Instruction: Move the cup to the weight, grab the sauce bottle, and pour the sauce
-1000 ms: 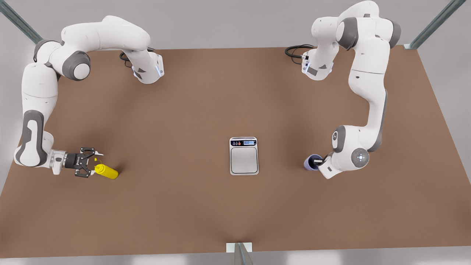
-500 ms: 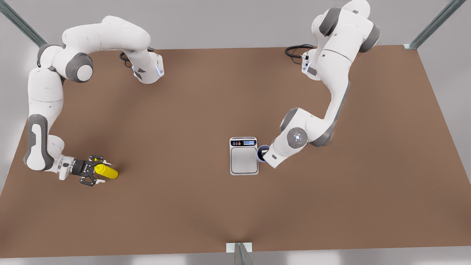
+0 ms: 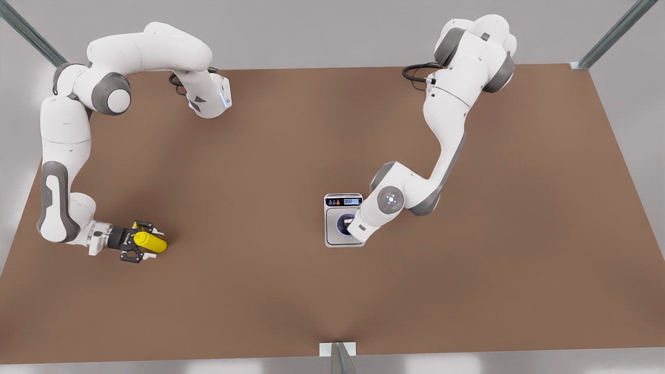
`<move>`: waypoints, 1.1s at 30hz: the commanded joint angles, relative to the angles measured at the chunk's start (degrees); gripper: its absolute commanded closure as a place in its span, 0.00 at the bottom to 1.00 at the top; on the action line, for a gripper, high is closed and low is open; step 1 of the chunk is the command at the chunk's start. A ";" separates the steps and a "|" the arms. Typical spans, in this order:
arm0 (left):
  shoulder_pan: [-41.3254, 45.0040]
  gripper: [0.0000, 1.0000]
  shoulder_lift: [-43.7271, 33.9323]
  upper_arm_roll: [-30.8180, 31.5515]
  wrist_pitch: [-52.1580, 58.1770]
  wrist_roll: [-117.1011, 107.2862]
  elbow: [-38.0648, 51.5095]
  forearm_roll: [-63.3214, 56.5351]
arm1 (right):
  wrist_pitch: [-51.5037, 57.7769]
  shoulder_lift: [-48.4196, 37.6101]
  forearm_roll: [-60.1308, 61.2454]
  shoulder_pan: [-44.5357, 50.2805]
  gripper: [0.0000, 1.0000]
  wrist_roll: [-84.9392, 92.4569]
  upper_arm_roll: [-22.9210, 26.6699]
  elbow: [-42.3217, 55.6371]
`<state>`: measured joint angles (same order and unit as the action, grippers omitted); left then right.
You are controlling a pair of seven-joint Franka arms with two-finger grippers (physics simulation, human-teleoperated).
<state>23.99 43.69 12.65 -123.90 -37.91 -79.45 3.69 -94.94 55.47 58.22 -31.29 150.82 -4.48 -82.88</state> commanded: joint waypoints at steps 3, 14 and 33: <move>0.00 0.00 0.00 0.00 -0.02 -0.06 0.08 1.67 | -0.16 -0.10 -0.04 -0.09 0.34 -0.18 -0.01 0.09; -0.09 0.00 -3.87 -2.37 17.29 -0.33 8.26 -1.93 | -0.07 -0.36 -0.13 -0.79 0.47 -0.79 0.08 0.00; -17.67 0.00 -26.63 -8.44 37.69 28.68 6.06 -12.13 | -19.49 -23.74 -0.22 17.66 0.45 -38.32 -0.71 -10.72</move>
<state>6.65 17.62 4.14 -86.05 -9.31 -72.98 -5.91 -115.75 31.72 57.95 -12.28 112.24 -5.19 -93.60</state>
